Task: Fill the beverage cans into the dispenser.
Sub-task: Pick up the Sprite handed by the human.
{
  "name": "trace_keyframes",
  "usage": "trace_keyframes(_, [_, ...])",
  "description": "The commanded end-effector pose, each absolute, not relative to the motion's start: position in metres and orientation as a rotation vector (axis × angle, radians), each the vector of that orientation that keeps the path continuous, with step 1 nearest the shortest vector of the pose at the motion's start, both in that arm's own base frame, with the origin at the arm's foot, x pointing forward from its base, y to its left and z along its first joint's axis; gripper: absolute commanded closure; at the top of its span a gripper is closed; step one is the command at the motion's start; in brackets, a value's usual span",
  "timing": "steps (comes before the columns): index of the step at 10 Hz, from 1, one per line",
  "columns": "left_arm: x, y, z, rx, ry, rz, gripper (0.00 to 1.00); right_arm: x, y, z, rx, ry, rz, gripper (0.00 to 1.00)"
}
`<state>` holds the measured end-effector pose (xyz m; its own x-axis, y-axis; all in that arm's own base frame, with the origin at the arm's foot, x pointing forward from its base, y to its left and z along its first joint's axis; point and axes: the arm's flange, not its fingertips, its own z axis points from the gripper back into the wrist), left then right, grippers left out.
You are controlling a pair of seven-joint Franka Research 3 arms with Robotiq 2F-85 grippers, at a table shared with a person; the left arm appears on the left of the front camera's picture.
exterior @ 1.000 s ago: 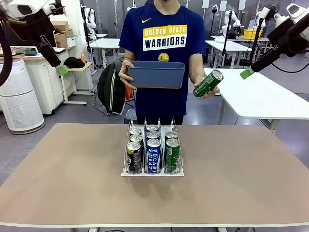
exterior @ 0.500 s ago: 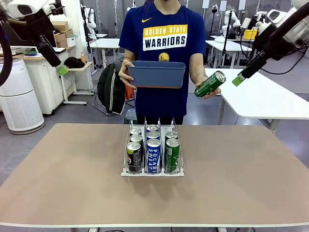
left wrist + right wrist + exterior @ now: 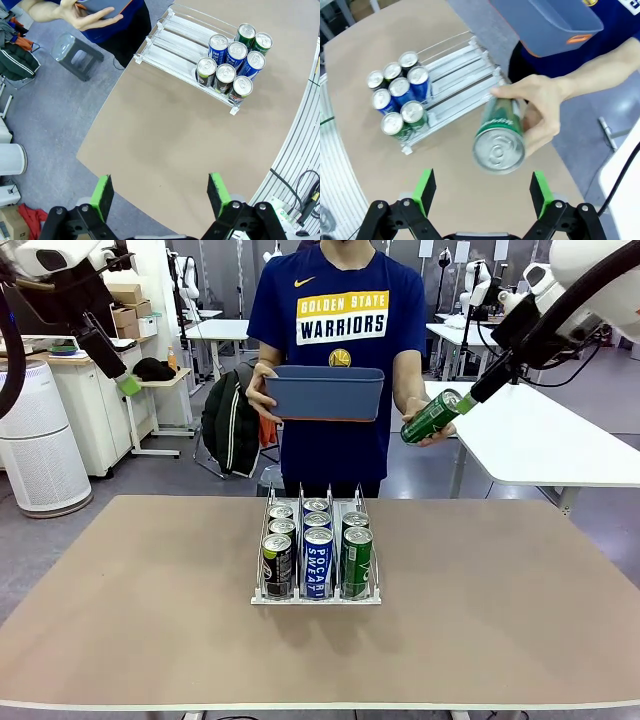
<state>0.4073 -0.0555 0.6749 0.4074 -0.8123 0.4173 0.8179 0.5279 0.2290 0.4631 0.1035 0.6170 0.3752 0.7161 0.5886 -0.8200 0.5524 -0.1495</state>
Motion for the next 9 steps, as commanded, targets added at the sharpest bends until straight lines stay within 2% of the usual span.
trace_keyframes(1, [0.406, -0.053, 0.675, -0.012, -0.509, -1.033, 0.0, 0.469, 0.111, 0.605, 0.122, -0.647, 0.983, 0.0])
trace_keyframes(9, [0.406, -0.053, 0.675, -0.012, -0.509, -1.033, 0.0, 0.512, 0.132, 0.586, 0.183, -0.644, 1.013, 0.0])
